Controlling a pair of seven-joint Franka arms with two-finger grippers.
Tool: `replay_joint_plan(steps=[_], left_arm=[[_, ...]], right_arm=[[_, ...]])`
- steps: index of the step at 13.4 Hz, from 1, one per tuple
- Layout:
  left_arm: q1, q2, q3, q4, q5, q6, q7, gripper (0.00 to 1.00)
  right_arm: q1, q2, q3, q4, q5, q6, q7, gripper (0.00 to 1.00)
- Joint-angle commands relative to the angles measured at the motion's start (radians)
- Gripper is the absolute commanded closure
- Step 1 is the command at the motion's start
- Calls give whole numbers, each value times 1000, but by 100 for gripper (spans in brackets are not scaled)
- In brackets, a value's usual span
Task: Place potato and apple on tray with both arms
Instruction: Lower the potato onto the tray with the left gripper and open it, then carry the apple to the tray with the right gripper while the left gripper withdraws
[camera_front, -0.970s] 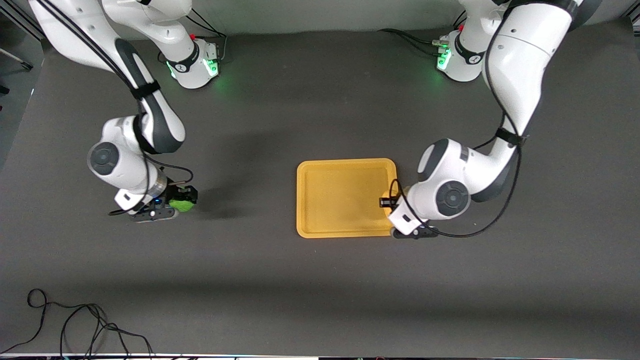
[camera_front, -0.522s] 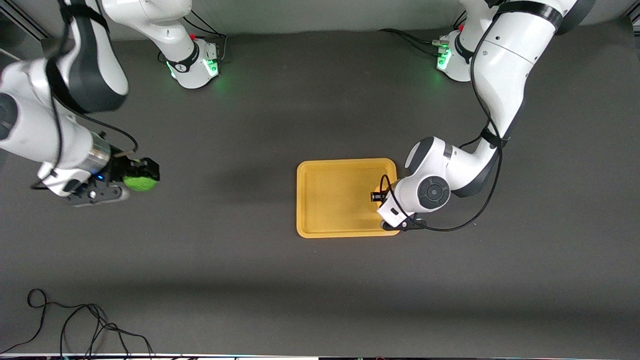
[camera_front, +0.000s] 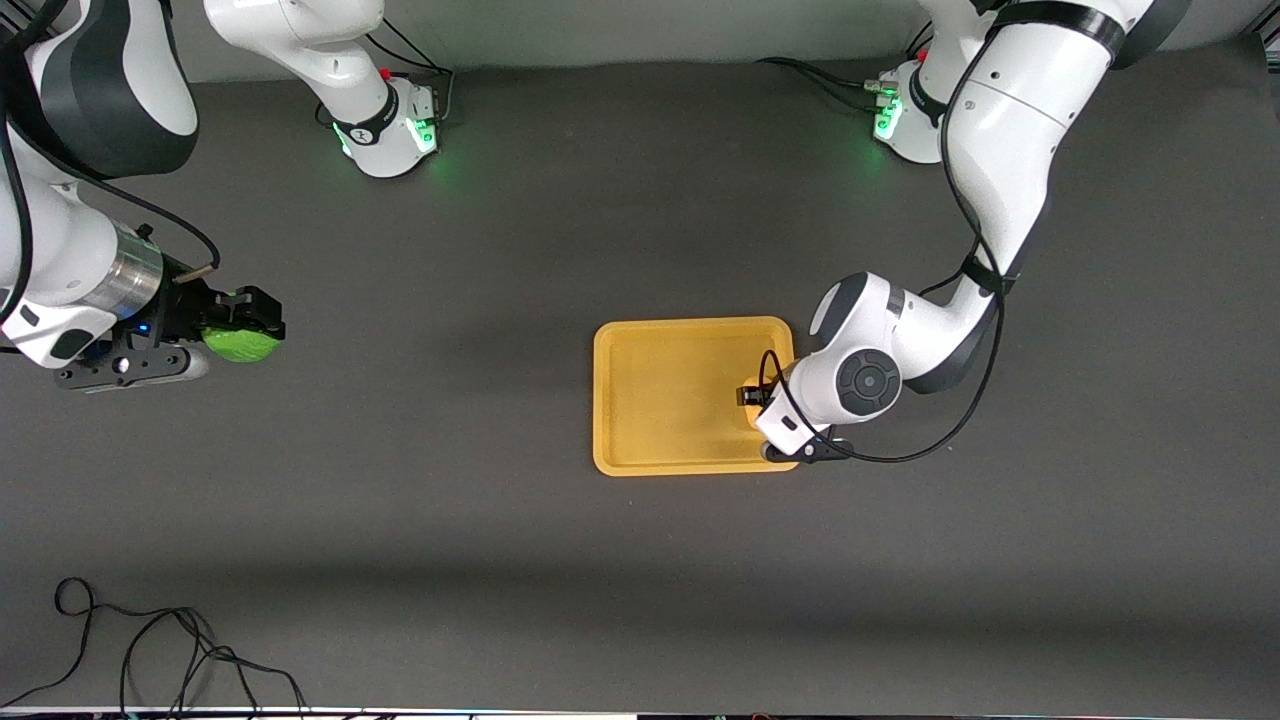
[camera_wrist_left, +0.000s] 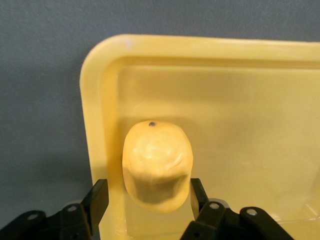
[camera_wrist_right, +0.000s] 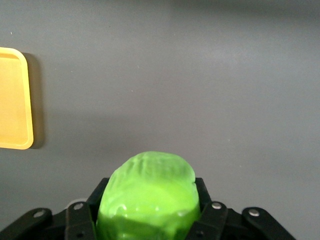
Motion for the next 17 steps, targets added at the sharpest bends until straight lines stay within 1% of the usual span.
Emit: replay_joint_plan(steps=[1,3,5,6,7,9,11,13,14,15,17], left_arm=[[4,-56,14,-2,11,-54,-19,24],[81,-138,11,1,12,-155,21,21],[142,-235,14,1,29,-238,93,1],[174,-278,14,4,85,-271,110,0],[206,-316,13,24,133,-294,122,0],[280,-370,13,79,142,-359,223,0],[345,-441,13,73,144,-441,385,0],[423,-507,13,56,144,-452,546,0],[446,-533,13,43,144,-455,608,0],[470,-571,13,3,144,-449,636,0],[521,-655,13,-112,127,-405,683,0]], right_arm=[[7,25,1,46,3,-15,11,53],[7,28,1,46,3,-12,11,53],[8,28,2,48,4,-9,12,53],[13,30,5,54,6,-5,24,53],[48,46,6,72,7,-5,72,53],[149,101,6,139,6,-5,200,53],[253,204,6,244,12,-5,383,53],[370,328,6,381,10,-5,531,53],[411,402,6,472,12,-4,605,53],[456,465,6,549,12,-4,662,53],[552,569,6,662,10,11,780,53]])
